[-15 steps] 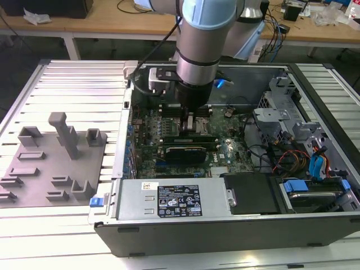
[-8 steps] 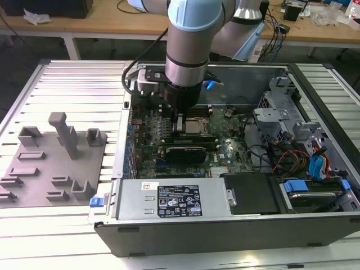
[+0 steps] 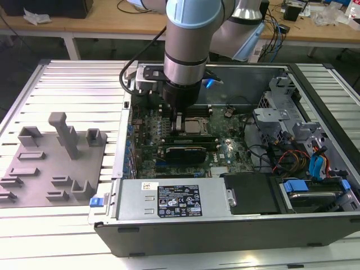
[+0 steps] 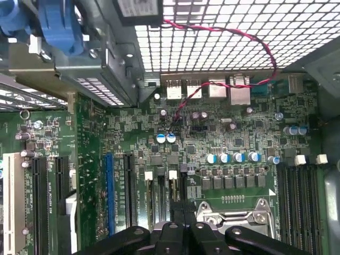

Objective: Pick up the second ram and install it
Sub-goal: 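Press down the second ram until it locks into place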

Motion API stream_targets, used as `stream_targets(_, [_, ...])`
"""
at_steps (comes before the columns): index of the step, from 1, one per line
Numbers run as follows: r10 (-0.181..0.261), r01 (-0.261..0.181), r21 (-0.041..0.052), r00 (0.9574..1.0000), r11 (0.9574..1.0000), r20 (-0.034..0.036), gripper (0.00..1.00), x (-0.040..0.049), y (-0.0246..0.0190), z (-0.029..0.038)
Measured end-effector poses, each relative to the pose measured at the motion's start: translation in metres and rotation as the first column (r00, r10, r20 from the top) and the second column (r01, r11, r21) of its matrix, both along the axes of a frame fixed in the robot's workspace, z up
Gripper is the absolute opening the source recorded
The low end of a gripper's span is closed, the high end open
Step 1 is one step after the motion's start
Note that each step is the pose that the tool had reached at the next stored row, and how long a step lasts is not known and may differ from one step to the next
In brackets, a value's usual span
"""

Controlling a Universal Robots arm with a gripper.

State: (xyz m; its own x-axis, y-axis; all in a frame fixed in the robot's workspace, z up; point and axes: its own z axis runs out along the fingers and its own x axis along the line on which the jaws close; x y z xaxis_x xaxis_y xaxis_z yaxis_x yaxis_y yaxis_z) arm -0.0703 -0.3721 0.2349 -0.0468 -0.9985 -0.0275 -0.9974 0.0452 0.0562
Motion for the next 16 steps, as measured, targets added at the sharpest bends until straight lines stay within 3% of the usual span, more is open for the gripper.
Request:
stream_targets(7, [0.0,0.0,0.0011,1.0,1.0,-0.0002,0.11,-0.001,-0.0001,-0.002])
stream_targets(9, [0.0,0.0,0.0012,1.0,1.0,-0.0005,0.11,0.0064,-0.0001,-0.002])
stream_targets(11, [0.0,0.0,0.0013,1.0,1.0,-0.0059,0.11,0.03,-0.0001,-0.002])
stream_targets(13, [0.0,0.0,0.0011,1.0,1.0,-0.0063,0.11,0.0362,-0.0002,-0.0016])
stream_targets(16, [0.0,0.0,0.0014,1.0,1.0,-0.0063,0.11,0.041,0.0004,0.0079])
